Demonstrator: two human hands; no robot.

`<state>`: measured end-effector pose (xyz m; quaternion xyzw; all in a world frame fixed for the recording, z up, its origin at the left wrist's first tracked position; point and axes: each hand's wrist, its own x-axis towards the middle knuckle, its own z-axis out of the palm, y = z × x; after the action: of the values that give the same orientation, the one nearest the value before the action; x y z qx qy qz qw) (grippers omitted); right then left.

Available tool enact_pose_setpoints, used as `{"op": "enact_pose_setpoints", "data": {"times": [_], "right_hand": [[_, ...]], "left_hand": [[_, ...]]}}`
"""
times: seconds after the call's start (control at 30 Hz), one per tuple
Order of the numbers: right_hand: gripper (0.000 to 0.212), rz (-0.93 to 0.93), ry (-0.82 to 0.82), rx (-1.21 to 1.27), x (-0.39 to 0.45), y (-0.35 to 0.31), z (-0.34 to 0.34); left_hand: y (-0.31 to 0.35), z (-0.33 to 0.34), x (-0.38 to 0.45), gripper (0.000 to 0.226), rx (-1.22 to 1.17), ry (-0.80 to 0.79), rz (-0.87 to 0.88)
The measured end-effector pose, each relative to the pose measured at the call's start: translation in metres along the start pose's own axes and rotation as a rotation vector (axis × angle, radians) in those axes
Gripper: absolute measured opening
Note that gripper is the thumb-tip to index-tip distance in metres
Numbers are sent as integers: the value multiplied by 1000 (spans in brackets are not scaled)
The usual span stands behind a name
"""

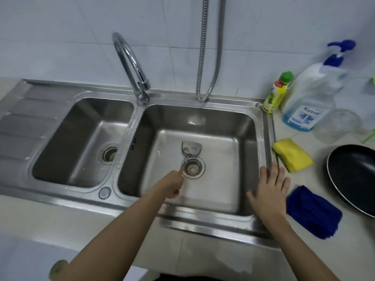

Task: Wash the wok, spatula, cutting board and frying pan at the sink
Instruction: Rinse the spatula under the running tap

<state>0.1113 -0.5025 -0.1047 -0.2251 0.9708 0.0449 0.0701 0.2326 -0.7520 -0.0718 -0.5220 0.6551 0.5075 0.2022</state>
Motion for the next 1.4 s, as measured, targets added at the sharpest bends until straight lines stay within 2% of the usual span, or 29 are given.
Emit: {"op": "enact_pose_setpoints", "data": {"times": [0.1, 0.2, 0.33, 0.47, 0.53, 0.57, 0.63, 0.7, 0.83, 0.9, 0.97, 1.07, 1.23, 1.4], "right_hand": [[86, -22, 17, 79, 0, 3, 1], [66, -63, 65, 200, 7, -4, -7], [40, -361, 135, 519, 41, -64, -52], [30, -622, -59, 738, 100, -162, -131], [21, -674, -142, 827, 132, -202, -170], [18, -683, -131, 836, 150, -223, -186], [11, -718, -62, 794, 178, -260, -209], [13, -743, -72, 740, 201, -293, -217], [54, -769, -184, 662, 230, -332, -205], [62, -788, -210, 570, 240, -350, -194], [52, -827, -210, 409, 246, -364, -188], [33, -840, -142, 367, 244, -375, -181], [29, -837, -59, 353, 238, -373, -178], [29, -986, 12, 96, 237, -374, -180]], "left_hand": [[-15, -15, -10, 16, 45, 24, 8], [-34, -30, -23, 22, 150, 100, 62], [-59, -66, -46, 28, 337, 262, 138], [-79, -109, -80, 38, 406, 379, 165], [-91, -122, -101, 38, 380, 412, 196], [-98, -128, -110, 35, 361, 428, 210], [-107, -139, -121, 28, 336, 428, 226], [-114, -150, -126, 26, 307, 412, 227], [-116, -164, -125, 28, 234, 372, 272], [-114, -167, -123, 29, 195, 346, 295], [-111, -171, -119, 29, 169, 318, 302], [-106, -178, -114, 29, 130, 315, 286], [-95, -185, -110, 23, 112, 310, 286], [-90, -187, -110, 25, 126, 320, 279]]}}
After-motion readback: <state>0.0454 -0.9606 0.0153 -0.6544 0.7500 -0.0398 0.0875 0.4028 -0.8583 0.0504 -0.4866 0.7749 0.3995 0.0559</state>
